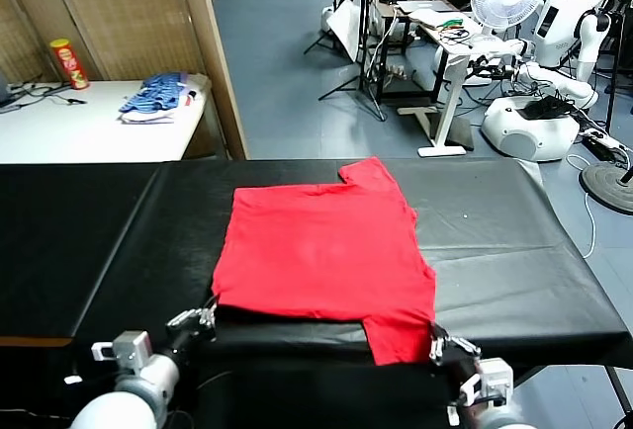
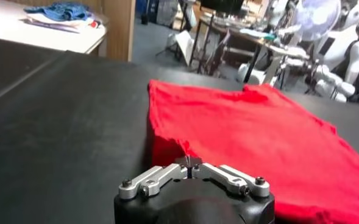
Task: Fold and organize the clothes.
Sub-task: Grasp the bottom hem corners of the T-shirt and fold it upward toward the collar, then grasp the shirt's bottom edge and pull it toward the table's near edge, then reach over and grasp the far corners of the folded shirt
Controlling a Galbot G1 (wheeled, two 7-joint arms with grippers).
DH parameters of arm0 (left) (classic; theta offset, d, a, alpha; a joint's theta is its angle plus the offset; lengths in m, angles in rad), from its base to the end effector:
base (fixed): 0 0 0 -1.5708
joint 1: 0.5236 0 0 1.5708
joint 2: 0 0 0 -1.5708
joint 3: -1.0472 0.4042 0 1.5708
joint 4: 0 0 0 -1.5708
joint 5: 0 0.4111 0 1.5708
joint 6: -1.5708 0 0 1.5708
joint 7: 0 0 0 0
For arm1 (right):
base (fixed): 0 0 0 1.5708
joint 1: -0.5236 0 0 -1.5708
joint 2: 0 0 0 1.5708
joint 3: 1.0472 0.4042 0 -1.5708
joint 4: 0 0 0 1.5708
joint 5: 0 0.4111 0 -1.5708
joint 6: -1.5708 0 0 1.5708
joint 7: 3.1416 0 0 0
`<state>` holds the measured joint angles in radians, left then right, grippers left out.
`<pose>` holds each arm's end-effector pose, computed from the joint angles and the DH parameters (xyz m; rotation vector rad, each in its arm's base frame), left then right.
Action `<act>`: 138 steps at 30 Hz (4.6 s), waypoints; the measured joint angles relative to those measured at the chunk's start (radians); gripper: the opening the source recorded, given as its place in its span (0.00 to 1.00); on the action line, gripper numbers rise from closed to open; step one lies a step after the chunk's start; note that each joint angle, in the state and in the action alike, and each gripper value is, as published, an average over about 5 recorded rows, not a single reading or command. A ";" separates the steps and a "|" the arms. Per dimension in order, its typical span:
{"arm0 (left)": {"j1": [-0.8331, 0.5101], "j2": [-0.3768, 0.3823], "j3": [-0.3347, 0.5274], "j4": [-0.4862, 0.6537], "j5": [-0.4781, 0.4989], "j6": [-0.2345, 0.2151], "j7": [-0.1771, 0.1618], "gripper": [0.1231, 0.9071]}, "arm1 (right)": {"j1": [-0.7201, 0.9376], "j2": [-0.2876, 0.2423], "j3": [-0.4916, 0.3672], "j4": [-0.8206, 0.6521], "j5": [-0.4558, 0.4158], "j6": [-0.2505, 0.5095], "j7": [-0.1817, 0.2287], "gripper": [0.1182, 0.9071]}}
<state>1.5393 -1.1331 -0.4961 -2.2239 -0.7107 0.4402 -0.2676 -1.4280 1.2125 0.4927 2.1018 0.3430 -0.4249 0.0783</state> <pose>0.2198 0.0573 -0.2808 -0.1466 -2.7091 0.3119 0.2593 -0.0585 -0.3057 0.1876 -2.8220 0.0336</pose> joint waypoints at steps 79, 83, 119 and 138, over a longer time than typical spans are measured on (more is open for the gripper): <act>-0.014 0.098 0.023 0.120 0.196 0.040 0.028 0.00 | -0.192 -0.040 0.019 0.101 0.022 -0.191 0.045 0.01; 0.040 0.114 0.001 0.084 0.202 0.044 0.030 0.00 | -0.210 -0.044 0.022 0.113 0.006 -0.181 0.011 0.03; -0.468 0.101 0.086 0.280 -0.091 0.194 -0.027 0.86 | 0.514 -0.087 -0.184 -0.370 0.104 -0.129 0.064 0.86; -0.896 0.032 0.294 0.808 -0.103 0.290 0.022 0.86 | 0.881 0.060 -0.312 -0.873 0.142 -0.143 0.009 0.86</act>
<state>0.6430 -1.1007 -0.2025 -1.4163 -0.8140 0.7299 -0.2454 -0.5474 1.2730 0.1811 1.2292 0.4848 -0.5683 0.0875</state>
